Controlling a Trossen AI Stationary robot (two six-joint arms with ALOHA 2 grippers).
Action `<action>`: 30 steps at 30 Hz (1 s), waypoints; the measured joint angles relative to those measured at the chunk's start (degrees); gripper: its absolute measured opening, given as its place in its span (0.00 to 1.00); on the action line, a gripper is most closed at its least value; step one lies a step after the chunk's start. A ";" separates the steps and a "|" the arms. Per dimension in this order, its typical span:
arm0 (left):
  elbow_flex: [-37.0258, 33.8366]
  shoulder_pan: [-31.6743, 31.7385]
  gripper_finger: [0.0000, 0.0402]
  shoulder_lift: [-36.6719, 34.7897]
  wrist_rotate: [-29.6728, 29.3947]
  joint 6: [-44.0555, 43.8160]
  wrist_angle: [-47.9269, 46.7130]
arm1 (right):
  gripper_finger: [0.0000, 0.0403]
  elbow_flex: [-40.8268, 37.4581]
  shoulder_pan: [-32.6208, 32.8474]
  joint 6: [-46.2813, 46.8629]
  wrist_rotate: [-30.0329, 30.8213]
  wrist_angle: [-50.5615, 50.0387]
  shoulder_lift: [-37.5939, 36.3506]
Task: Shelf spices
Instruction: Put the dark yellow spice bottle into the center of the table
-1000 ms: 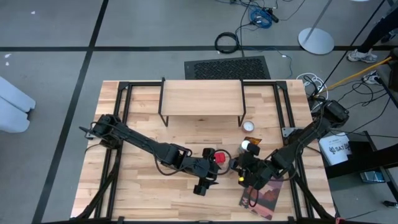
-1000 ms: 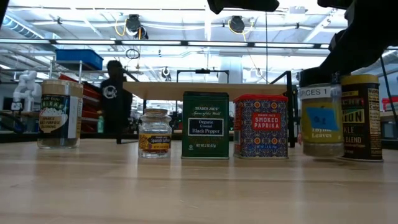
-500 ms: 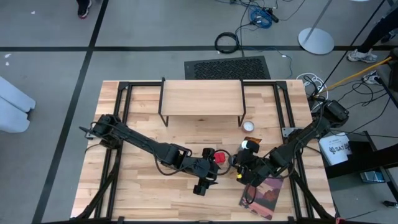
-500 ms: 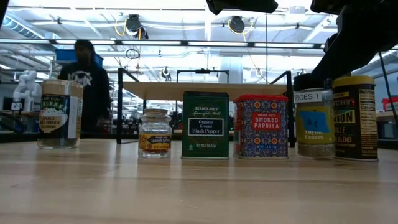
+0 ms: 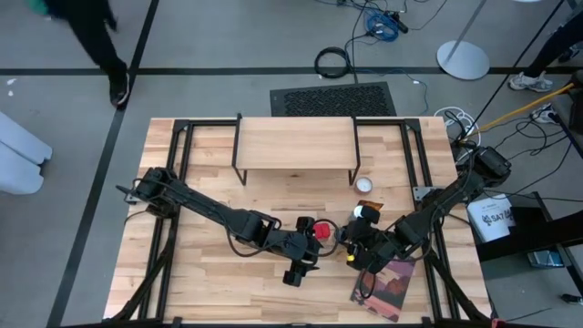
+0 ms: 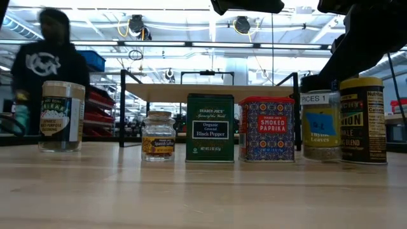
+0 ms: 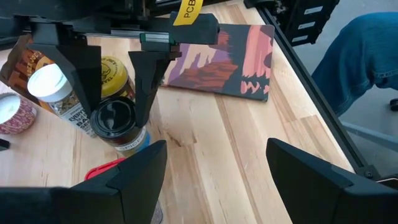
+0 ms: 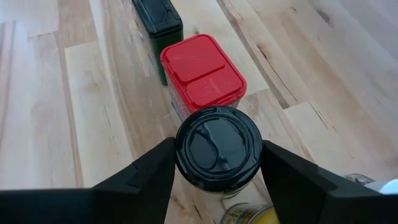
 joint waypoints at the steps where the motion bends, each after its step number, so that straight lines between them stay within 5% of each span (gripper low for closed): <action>1: 0.01 0.00 0.71 0.02 0.00 0.00 0.00 | 0.54 -0.01 0.00 -0.05 0.01 0.00 0.00; 30: 0.00 0.00 0.71 0.02 0.31 -0.01 0.00 | 0.60 0.00 0.00 -2.40 1.43 -0.11 0.00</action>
